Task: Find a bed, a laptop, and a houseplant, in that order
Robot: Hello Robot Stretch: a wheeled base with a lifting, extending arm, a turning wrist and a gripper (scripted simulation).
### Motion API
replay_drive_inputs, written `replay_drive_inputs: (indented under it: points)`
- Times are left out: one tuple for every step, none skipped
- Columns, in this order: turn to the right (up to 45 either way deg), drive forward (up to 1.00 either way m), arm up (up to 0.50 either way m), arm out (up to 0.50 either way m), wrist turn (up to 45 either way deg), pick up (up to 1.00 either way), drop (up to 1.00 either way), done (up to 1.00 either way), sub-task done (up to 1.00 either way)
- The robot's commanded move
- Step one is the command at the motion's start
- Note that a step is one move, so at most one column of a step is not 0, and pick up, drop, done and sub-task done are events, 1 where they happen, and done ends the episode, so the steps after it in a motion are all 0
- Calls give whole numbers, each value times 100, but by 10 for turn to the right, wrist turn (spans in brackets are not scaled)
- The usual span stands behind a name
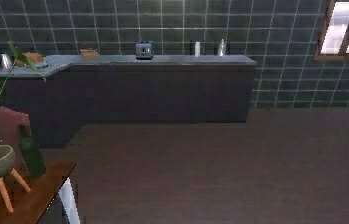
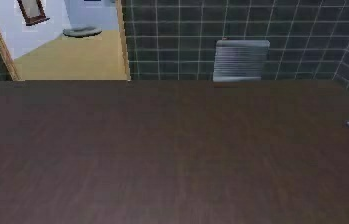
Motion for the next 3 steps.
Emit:
replay_drive_inputs:
  points:
    - [0,100,0,0,0,0,0,0,0]
    - [0,35,0,0,0,0,0,0,0]
    - [-450,0,0,0,0,0,0,0,0]
